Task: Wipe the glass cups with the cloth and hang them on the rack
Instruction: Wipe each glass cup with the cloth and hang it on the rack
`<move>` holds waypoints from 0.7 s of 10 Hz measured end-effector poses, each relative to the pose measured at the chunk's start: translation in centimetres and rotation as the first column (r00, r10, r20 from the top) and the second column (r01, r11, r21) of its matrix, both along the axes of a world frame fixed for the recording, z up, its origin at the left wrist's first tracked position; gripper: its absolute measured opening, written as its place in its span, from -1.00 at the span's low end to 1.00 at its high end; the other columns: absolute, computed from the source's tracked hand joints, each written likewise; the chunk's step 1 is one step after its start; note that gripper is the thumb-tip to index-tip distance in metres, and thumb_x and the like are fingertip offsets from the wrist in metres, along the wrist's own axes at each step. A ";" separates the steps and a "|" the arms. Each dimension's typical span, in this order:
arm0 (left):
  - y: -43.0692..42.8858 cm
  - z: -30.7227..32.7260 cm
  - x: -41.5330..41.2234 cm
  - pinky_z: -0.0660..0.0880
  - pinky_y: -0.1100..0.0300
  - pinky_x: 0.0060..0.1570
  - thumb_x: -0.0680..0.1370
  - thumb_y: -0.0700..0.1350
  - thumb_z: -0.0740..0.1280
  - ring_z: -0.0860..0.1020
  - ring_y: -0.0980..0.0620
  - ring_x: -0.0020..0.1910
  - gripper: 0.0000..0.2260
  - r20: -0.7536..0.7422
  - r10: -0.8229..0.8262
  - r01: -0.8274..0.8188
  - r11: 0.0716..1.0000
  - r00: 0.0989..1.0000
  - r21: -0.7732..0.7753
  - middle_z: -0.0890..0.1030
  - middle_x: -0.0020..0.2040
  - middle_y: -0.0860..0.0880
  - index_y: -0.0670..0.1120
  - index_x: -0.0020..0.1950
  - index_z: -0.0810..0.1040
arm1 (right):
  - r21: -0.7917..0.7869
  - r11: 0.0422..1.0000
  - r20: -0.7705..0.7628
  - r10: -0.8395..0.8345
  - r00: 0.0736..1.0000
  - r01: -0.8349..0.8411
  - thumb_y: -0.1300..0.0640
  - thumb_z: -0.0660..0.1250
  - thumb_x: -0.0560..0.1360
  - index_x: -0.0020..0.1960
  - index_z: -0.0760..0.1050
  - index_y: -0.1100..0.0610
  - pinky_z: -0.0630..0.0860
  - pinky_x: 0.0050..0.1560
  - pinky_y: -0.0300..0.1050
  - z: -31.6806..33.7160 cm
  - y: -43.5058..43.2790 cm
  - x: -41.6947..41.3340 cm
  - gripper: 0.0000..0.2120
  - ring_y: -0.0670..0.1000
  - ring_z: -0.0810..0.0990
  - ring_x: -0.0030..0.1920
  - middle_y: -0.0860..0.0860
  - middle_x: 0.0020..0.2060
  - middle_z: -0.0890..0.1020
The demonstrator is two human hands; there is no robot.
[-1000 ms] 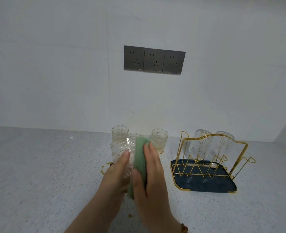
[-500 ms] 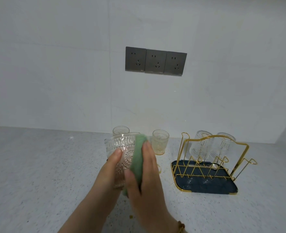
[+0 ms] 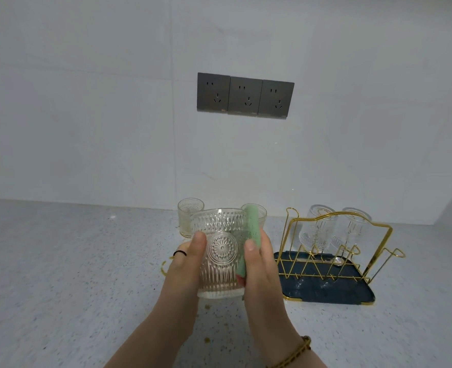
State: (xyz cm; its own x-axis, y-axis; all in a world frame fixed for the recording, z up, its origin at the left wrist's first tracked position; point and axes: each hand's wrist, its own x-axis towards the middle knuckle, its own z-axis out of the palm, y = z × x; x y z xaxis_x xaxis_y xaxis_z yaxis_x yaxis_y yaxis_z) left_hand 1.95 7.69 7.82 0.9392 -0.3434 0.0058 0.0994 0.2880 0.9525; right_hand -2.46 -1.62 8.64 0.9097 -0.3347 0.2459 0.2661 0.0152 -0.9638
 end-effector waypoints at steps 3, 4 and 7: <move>0.2 0.4 -0.4 0.56 0.24 -0.36 0.29 0.19 0.25 0.68 0.01 -0.21 -0.54 0.025 -0.132 0.132 0.991 0.991 -0.006 0.71 -0.18 -0.09 -0.11 -0.04 0.64 | -0.606 0.706 0.350 -0.179 0.919 0.368 -0.30 -0.05 0.50 0.39 0.03 -0.27 0.06 0.42 -0.28 -1.8 1.8 -0.3 -0.53 -0.27 0.05 0.43 -0.20 0.45 0.10; 0.7 0.4 0.1 0.55 0.23 -0.35 0.30 0.24 0.38 0.68 0.01 -0.20 -0.47 -0.007 -0.102 0.102 0.994 0.995 -0.030 0.70 -0.12 -0.10 -0.12 0.08 0.60 | -0.647 0.632 0.440 -0.148 0.886 0.427 -0.19 -0.05 0.55 0.44 -0.02 -0.19 0.05 0.42 -0.28 -3.3 2.4 -0.1 -0.53 -0.15 0.07 0.45 -0.15 0.47 0.06; 0.8 0.5 0.2 0.55 -0.04 0.01 0.35 0.20 0.37 0.62 -0.18 0.01 -0.48 -0.069 -0.104 0.099 0.992 0.992 -0.082 0.65 0.03 -0.18 -0.14 0.13 0.56 | -0.369 0.929 0.069 0.008 0.998 0.018 -0.29 0.08 0.45 0.42 0.04 -0.19 0.45 0.25 -0.06 -2.0 2.1 -1.5 -0.42 -0.14 0.39 0.31 -0.08 0.36 0.34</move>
